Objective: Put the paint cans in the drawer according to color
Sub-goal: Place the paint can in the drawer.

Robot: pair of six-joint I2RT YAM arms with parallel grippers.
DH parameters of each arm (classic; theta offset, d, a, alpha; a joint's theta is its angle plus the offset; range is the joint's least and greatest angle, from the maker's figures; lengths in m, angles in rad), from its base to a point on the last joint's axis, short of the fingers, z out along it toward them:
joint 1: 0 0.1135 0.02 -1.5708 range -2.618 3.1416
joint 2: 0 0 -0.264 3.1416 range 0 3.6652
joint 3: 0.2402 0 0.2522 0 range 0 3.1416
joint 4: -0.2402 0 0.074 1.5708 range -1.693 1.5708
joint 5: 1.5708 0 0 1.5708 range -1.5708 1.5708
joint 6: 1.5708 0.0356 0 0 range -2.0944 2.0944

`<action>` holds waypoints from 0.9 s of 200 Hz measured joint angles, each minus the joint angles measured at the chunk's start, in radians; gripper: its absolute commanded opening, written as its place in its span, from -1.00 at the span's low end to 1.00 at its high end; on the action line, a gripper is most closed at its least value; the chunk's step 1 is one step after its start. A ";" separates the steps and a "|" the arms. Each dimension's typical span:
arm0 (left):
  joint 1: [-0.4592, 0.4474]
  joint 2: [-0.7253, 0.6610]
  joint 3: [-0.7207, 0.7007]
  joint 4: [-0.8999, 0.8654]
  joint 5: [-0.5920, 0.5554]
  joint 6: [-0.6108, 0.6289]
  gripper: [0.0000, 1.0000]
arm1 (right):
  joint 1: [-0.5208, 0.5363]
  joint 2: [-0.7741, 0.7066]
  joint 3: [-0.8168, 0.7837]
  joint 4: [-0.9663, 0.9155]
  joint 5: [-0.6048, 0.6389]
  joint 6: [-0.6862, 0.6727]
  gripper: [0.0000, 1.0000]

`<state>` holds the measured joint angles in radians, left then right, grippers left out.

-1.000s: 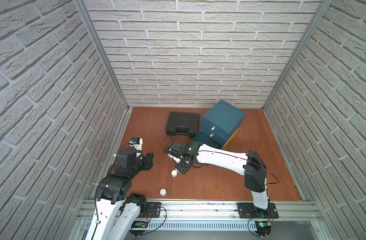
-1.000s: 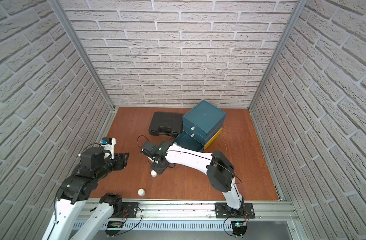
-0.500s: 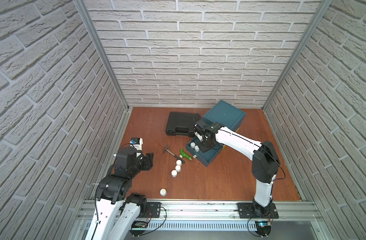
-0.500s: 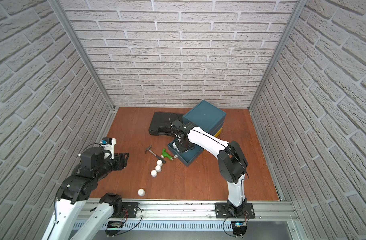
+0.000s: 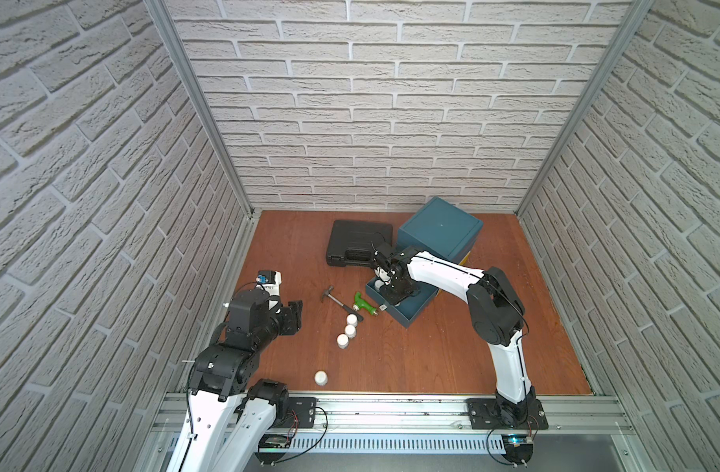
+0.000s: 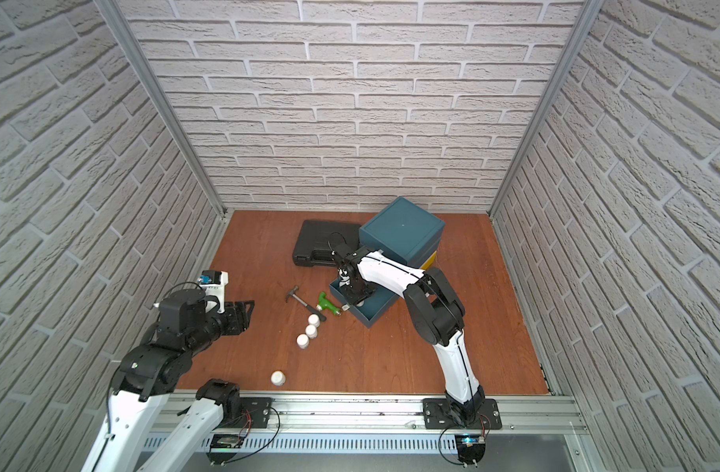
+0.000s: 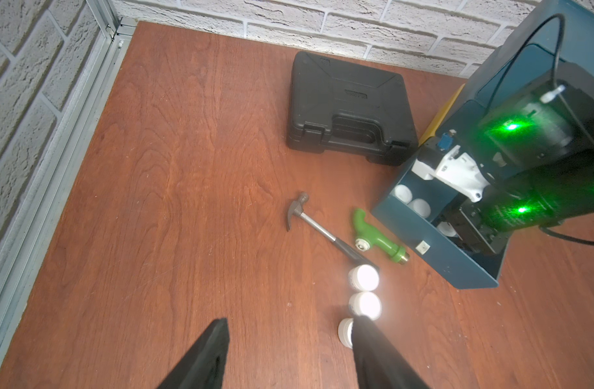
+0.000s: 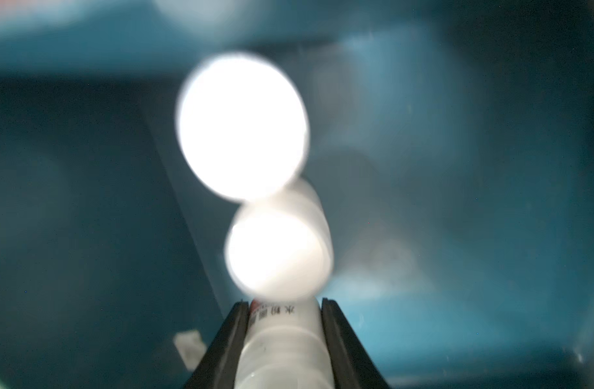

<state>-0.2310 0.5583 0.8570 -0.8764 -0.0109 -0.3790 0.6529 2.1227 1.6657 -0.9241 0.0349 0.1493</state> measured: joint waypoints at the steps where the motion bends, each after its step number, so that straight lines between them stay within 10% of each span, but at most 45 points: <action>1: 0.000 0.000 0.000 0.000 0.000 0.000 0.26 | 0.000 0.000 0.001 0.000 0.000 -0.001 -0.49; 61: -0.001 0.000 0.000 0.000 -0.001 0.000 0.25 | -0.005 0.014 0.022 0.009 -0.021 -0.008 0.07; 180: -0.001 0.000 0.000 0.000 -0.001 0.000 0.25 | 0.035 -0.177 0.094 -0.033 0.018 0.032 -0.08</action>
<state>-0.2317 0.5587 0.8570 -0.8764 -0.0116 -0.3790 0.6876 1.9453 1.7599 -0.9573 0.0528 0.1814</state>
